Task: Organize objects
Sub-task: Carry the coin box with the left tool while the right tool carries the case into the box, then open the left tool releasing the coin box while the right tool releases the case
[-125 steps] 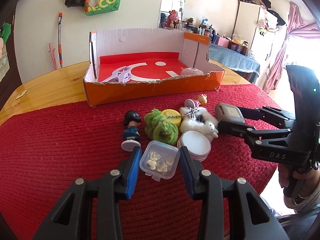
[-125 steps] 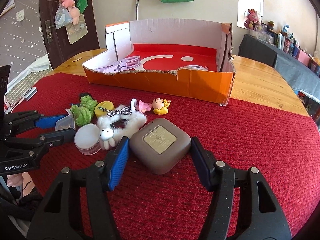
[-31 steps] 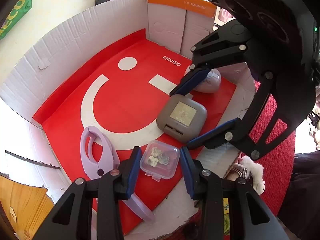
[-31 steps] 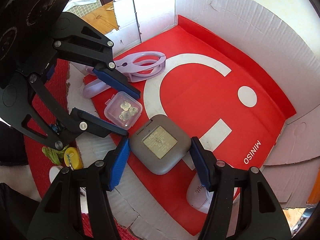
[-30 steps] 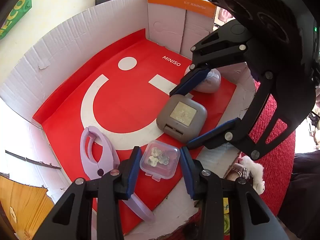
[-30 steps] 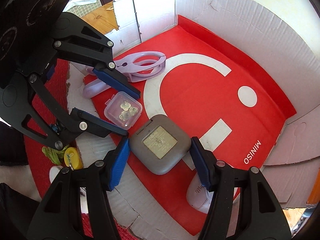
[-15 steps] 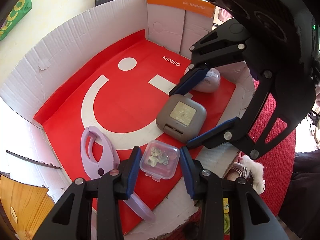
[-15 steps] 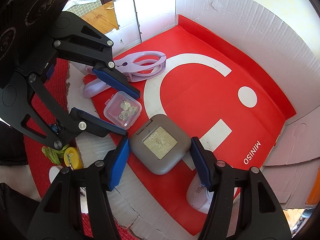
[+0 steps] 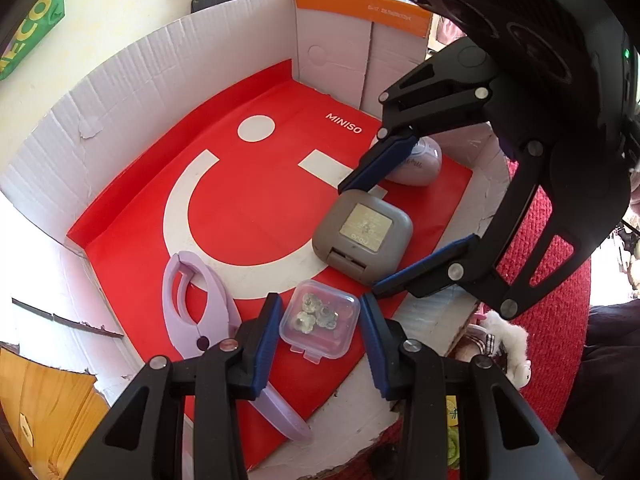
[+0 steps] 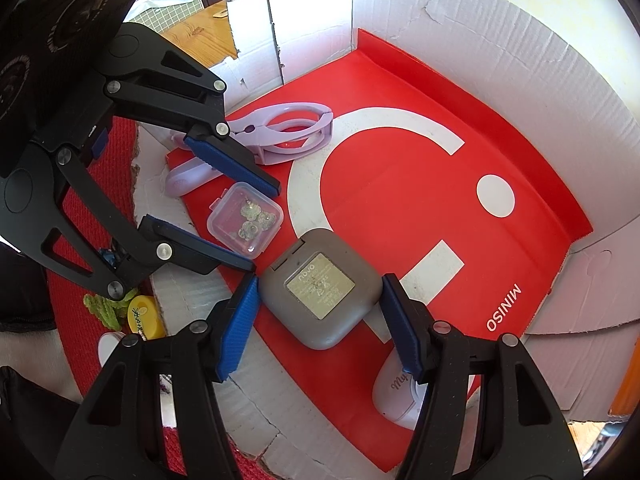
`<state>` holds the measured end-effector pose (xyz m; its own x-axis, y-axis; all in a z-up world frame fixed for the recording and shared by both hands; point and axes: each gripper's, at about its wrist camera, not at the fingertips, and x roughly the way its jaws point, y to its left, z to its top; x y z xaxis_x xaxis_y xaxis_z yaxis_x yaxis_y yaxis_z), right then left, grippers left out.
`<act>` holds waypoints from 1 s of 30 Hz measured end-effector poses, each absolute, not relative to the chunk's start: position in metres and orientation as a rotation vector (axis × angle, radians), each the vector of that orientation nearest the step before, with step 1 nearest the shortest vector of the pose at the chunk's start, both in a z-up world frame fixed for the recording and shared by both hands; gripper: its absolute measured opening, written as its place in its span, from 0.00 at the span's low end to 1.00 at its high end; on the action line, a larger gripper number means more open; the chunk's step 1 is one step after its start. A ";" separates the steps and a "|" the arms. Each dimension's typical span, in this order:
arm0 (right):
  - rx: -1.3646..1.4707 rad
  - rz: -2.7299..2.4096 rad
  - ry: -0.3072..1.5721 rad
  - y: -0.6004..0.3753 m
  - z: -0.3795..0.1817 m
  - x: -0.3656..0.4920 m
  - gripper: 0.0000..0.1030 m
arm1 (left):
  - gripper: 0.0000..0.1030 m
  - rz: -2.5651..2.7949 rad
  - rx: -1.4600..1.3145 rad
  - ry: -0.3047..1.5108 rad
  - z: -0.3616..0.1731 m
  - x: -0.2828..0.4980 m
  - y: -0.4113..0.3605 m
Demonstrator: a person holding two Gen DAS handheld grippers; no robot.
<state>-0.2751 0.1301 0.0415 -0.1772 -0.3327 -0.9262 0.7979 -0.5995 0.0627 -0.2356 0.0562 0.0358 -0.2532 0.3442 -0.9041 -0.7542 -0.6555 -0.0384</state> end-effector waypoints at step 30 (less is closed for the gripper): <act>1.274 -1.898 0.591 0.188 0.044 -0.288 0.61 | 0.50 2.001 -1.225 0.493 0.048 -0.234 0.049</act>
<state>-0.2885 0.1883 0.0439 -0.2127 -0.3347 -0.9180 0.7968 -0.6032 0.0354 -0.2339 0.0489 0.0476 -0.2829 0.3830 -0.8793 -0.7476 -0.6624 -0.0480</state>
